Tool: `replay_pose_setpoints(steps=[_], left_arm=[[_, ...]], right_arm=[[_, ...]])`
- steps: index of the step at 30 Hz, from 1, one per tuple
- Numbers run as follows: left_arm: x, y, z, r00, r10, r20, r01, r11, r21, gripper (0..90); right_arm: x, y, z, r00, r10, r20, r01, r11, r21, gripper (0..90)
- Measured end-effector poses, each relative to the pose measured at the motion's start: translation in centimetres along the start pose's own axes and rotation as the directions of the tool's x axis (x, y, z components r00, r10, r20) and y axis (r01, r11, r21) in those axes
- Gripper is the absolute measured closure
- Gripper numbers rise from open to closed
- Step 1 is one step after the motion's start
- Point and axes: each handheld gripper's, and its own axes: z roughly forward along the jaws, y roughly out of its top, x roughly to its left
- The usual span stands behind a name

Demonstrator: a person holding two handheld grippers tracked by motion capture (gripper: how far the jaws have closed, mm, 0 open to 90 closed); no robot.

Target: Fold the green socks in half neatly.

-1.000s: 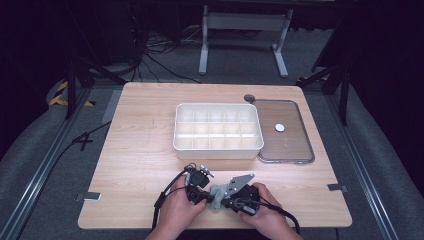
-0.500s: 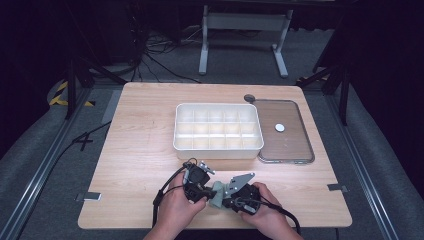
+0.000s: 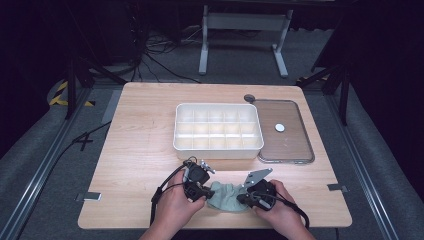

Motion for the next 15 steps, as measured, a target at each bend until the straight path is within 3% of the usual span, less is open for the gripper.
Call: replay_pose_setpoints(steps=[8,15], left_arm=[[-1.3,1.2,0.8,0.9988,0.04,0.026,-0.04,0.9992,-0.006,83.7],[-2.0,2.0,2.1,0.997,0.063,0.045,-0.063,0.998,0.0,83.4]], right_arm=[[0.8,0.3,0.6,0.9991,-0.03,-0.03,0.029,0.9992,-0.028,90.0],[0.7,0.2,0.8,0.9985,-0.018,-0.052,0.015,0.9985,-0.054,90.0]])
